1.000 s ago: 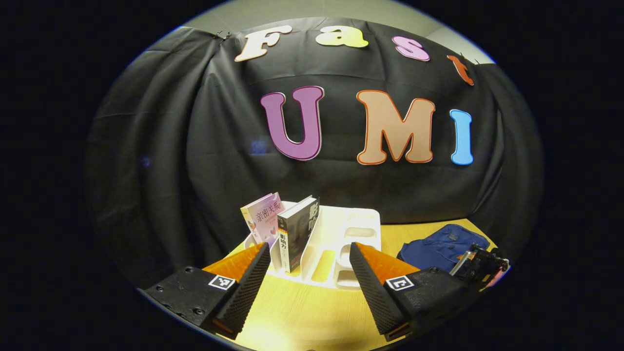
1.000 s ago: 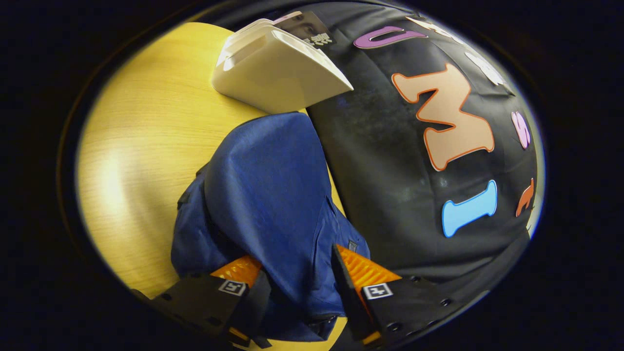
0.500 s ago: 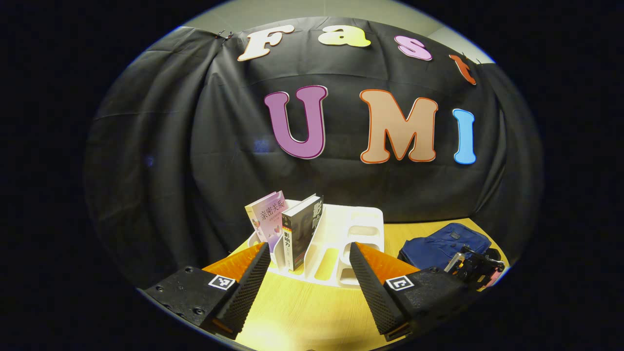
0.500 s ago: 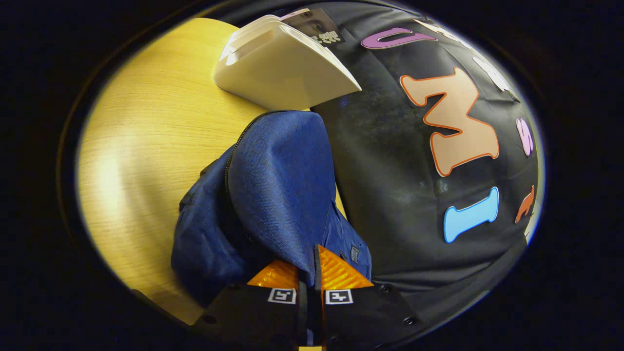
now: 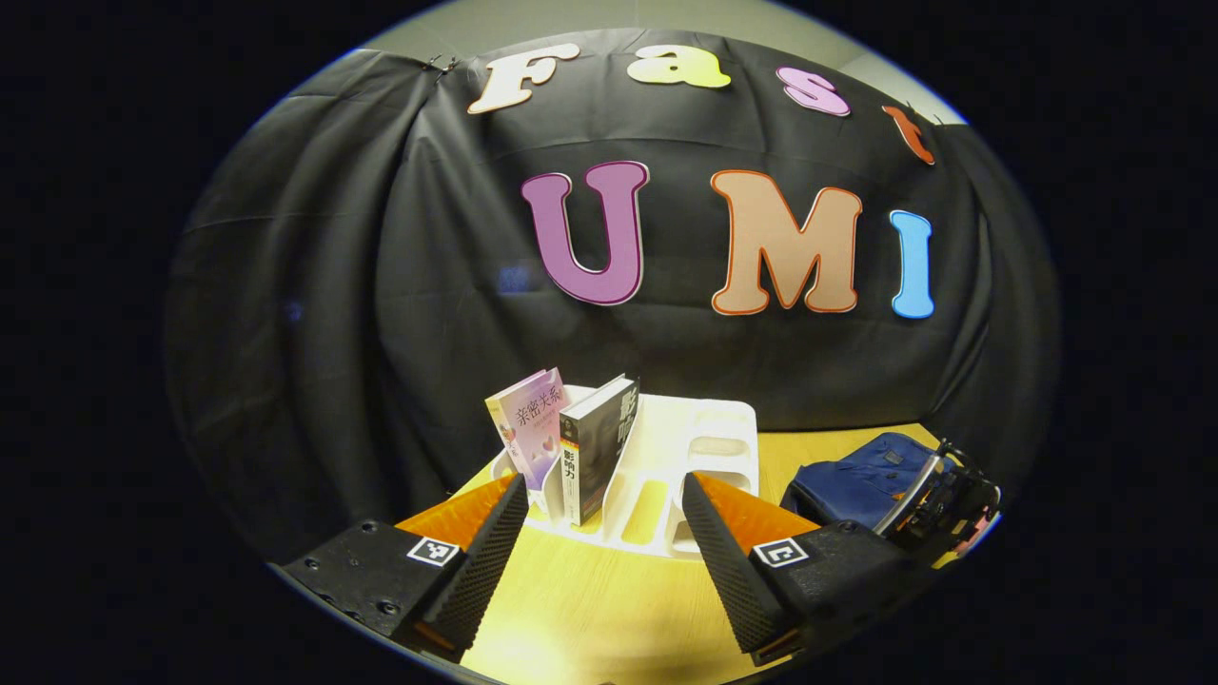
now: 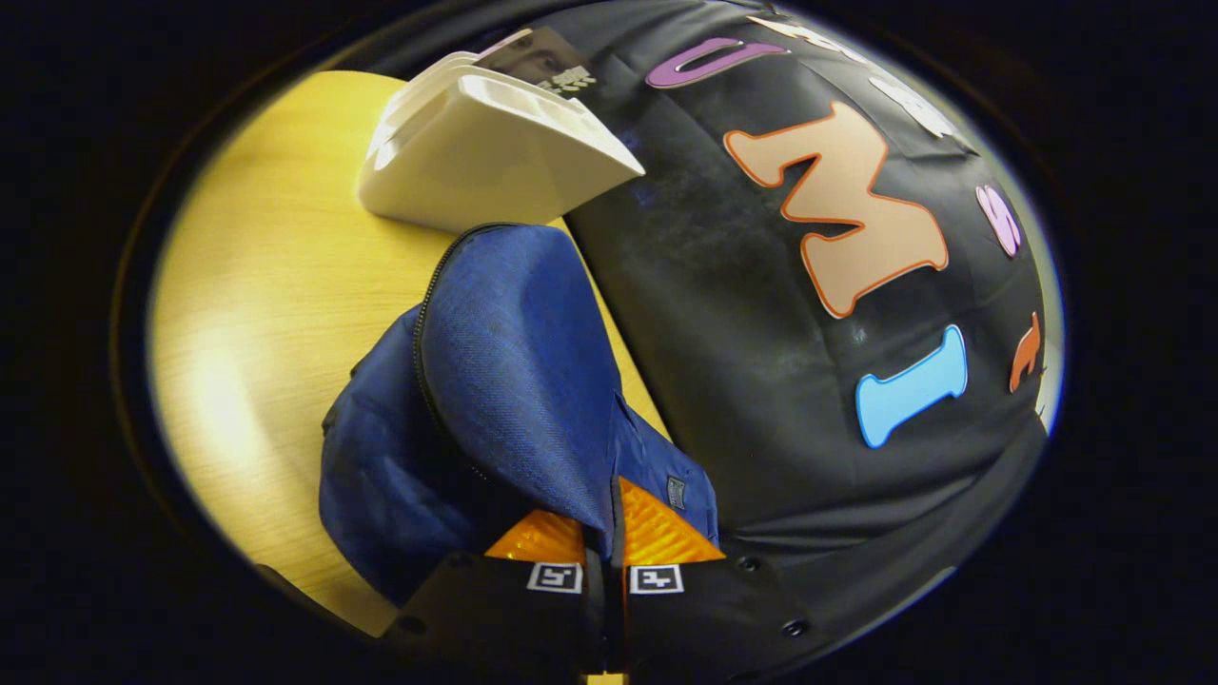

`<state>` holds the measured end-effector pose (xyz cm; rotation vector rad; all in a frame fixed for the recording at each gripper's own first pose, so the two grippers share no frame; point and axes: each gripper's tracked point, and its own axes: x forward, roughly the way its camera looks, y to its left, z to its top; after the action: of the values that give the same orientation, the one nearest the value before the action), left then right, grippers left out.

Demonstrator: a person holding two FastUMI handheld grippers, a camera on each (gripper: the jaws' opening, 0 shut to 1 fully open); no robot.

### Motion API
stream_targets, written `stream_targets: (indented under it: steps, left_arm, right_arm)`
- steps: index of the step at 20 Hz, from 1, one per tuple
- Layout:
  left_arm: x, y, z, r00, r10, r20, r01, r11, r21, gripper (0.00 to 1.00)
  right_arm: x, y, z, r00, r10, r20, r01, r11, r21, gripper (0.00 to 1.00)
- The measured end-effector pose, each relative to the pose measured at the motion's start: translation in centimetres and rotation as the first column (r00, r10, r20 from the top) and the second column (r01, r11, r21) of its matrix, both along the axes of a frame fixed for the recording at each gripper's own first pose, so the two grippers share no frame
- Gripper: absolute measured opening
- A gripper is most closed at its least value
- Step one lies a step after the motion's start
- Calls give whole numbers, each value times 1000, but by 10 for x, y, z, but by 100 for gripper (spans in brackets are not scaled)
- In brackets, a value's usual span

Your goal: Open the schoolbag, grab two books from the bookshelf and put them into the schoolbag.

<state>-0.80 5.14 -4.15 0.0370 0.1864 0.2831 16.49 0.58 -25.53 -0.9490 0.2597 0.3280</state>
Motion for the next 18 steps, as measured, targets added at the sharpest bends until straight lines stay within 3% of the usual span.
stream_targets:
  steps: [8,14,18]
  left_arm:
    - [43,22,2,997,-48,-61,47,999,-18,95]
    - [101,46,-3,991,-83,-110,68,989,-130,96]
    - [141,67,-16,976,-118,-183,101,990,-103,96]
  right_arm:
    - [6,-8,14,998,-60,-4,61,995,78,4]
    - [7,-9,14,998,-67,-16,68,994,84,2]
    - [10,-10,17,996,-87,-29,90,989,119,2]
